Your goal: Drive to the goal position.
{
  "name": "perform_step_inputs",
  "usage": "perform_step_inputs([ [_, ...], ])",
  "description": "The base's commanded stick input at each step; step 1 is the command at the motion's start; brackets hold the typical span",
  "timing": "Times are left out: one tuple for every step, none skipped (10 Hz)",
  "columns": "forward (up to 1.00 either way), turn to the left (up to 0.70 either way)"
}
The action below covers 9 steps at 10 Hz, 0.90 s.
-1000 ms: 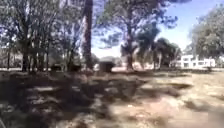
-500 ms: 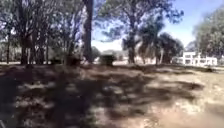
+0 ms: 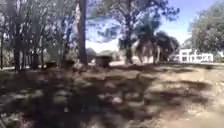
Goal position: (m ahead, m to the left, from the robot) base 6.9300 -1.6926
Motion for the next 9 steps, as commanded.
perform_step_inputs([
  [0.70,0.00],
  [0.70,0.00],
  [0.70,-0.08],
  [0.70,-0.30],
  [0.70,-0.35],
  [0.70,-0.04],
  [0.70,0.00],
  [0.70,0.00],
  [0.70,0.00],
])
